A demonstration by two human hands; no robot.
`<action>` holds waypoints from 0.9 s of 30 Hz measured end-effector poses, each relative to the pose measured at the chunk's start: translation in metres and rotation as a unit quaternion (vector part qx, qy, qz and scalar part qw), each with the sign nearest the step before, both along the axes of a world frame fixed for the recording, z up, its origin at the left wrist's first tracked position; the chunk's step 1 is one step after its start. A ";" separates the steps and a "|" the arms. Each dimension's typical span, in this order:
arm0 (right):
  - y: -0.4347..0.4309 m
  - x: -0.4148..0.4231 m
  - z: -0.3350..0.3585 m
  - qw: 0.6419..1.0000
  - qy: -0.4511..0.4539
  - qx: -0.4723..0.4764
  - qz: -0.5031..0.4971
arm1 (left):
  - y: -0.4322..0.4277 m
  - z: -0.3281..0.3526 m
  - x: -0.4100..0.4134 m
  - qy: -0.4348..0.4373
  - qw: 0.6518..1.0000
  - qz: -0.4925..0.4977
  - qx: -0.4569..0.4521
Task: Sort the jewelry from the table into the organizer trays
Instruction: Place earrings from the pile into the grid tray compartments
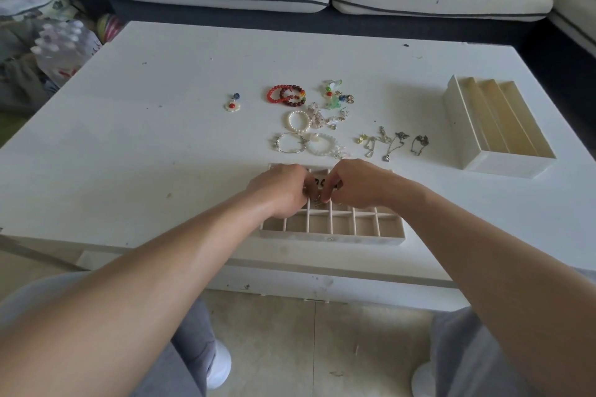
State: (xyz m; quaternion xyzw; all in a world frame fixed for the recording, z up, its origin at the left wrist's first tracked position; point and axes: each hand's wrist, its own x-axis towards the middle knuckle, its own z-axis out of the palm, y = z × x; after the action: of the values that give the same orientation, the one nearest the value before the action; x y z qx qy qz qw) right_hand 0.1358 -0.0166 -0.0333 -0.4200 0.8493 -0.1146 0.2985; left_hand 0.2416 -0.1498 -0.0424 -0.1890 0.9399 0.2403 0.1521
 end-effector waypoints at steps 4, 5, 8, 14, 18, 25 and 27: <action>0.002 -0.002 0.001 1.000 -0.007 -0.005 -0.008 | -0.001 0.000 0.000 0.013 1.000 0.004 -0.004; 0.002 -0.002 0.001 1.000 -0.008 -0.002 -0.005 | -0.001 0.001 0.000 0.011 1.000 0.002 -0.004; 0.001 0.000 -0.001 1.000 -0.004 0.004 0.008 | -0.001 0.001 -0.001 0.004 1.000 -0.005 -0.002; 0.001 -0.007 0.006 0.996 0.018 -0.065 -0.061 | -0.012 0.004 -0.005 0.052 0.998 0.029 0.011; 0.001 -0.013 0.003 0.991 0.019 -0.087 -0.104 | -0.019 0.007 -0.012 0.070 0.997 0.040 0.022; -0.006 -0.030 -0.003 0.970 0.029 -0.137 -0.199 | -0.034 0.012 -0.036 0.098 0.992 0.066 0.032; -0.011 -0.037 -0.006 0.963 0.028 -0.141 -0.228 | -0.038 0.012 -0.046 0.104 0.991 0.081 0.036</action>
State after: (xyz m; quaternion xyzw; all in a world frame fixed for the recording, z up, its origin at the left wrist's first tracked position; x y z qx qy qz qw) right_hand 0.0985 -0.0273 -0.0392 -0.2562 0.9057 -0.2868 0.1783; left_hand 0.1957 -0.1881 -0.0309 -0.2324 0.9231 0.3038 0.0400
